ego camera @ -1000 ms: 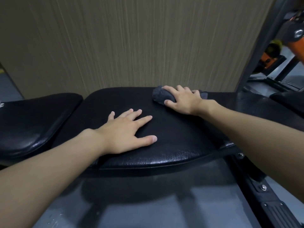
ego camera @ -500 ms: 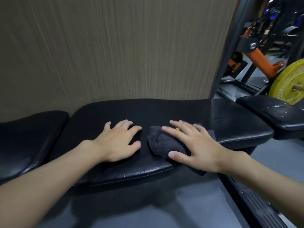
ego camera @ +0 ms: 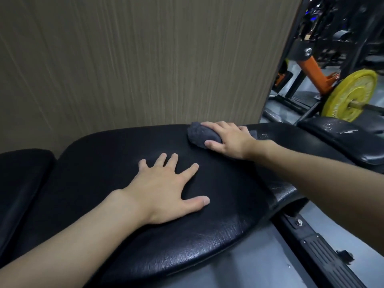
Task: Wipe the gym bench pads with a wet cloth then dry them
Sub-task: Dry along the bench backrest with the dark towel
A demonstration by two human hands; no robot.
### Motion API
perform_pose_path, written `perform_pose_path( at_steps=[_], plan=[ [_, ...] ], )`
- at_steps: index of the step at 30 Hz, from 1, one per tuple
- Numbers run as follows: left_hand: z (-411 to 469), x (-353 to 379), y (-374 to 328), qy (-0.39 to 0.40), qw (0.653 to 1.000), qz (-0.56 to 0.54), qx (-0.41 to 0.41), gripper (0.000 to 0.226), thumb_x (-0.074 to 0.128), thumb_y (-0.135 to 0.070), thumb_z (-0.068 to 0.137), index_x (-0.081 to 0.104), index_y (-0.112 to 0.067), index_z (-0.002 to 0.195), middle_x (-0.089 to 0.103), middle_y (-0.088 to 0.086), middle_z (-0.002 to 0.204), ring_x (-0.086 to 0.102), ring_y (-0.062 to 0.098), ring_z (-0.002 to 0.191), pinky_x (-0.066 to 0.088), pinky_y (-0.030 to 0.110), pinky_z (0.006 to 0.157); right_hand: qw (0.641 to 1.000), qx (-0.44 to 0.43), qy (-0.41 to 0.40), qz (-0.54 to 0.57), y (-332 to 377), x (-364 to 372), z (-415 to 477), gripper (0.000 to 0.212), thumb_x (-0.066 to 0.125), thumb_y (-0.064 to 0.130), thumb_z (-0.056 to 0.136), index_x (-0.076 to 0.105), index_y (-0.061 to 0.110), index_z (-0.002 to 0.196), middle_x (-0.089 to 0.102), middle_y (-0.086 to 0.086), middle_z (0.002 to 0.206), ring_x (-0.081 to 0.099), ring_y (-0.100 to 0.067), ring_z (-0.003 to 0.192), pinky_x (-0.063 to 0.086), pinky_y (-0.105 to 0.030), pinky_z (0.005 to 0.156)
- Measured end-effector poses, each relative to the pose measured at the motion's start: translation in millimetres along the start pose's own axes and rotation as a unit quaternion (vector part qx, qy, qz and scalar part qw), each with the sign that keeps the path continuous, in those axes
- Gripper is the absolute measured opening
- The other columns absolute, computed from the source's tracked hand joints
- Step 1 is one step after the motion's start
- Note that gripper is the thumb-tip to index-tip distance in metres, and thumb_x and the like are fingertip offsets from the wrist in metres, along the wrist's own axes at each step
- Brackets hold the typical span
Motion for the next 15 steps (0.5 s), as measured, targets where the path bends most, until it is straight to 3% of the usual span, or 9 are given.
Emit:
perform_pose_path(
  at_steps=[8,15],
  plan=[
    [-0.9,3.7,0.2,0.006,1.000,0.012,-0.013,0.093,0.006,-0.091,0.069,-0.010,-0.050,0.150,-0.006,0.007,0.166,-0.006,0.027,0.152,0.008,0.061,0.118,0.998,0.058,-0.015,-0.004,-15.6,2.2,35.0,0.062,0.038,0.068,0.091,0.019,0.051,0.147,0.046,0.000,0.139,0.041,-0.030,0.131,0.026,-0.056,0.106],
    [-2.7,2.4,-0.3,0.010,1.000,0.003,-0.020,0.098,0.004,-0.094,0.064,-0.009,-0.050,0.151,-0.005,0.007,0.166,-0.006,0.027,0.152,0.008,0.061,0.118,0.999,-0.026,-0.032,0.000,-2.1,-0.5,-42.8,0.068,0.035,0.069,0.085,0.022,0.047,0.148,0.044,0.007,0.140,0.038,-0.019,0.134,0.024,-0.050,0.110]
  ],
)
Point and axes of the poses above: each hand's wrist, its own z-axis towards the middle knuckle, its own x-axis out of the palm, y = z × x, the point moved 4 cm from there along z, towards the middle knuckle
